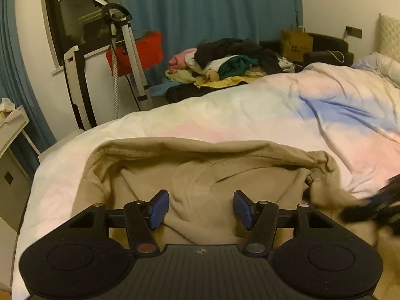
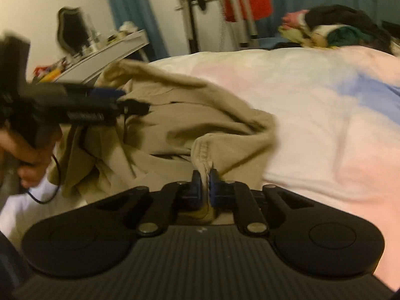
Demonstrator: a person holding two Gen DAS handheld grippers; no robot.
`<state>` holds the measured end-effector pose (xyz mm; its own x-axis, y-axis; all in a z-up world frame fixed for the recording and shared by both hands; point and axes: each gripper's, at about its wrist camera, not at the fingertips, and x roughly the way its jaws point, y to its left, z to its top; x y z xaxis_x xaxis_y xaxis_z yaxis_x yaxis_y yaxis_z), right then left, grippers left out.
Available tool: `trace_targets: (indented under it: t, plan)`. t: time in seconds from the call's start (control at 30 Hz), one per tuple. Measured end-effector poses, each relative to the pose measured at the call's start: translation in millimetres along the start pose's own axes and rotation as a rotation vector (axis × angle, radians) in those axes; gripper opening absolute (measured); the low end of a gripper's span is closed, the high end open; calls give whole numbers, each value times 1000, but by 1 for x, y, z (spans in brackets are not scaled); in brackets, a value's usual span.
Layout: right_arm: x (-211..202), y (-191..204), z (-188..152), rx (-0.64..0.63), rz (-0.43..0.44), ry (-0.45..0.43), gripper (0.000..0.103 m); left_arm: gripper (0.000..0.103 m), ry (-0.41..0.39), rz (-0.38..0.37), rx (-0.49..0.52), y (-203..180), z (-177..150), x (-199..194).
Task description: Fold clothes
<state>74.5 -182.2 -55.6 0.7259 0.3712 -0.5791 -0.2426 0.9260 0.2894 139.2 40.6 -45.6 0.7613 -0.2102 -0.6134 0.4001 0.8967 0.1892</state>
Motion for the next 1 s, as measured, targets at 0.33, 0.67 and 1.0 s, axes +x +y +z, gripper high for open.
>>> trace_targets:
  t: [0.33, 0.67, 1.0]
  plan:
    - [-24, -25, -23, 162, -111, 66, 11, 9, -37, 56, -60, 2, 0, -2]
    - [-56, -13, -8, 164, -106, -248, 75, 7, -370, -157, -333, 37, 10, -119]
    - [8, 35, 26, -70, -84, -300, 73, 6, -431, -189, -262, 14, 16, -134]
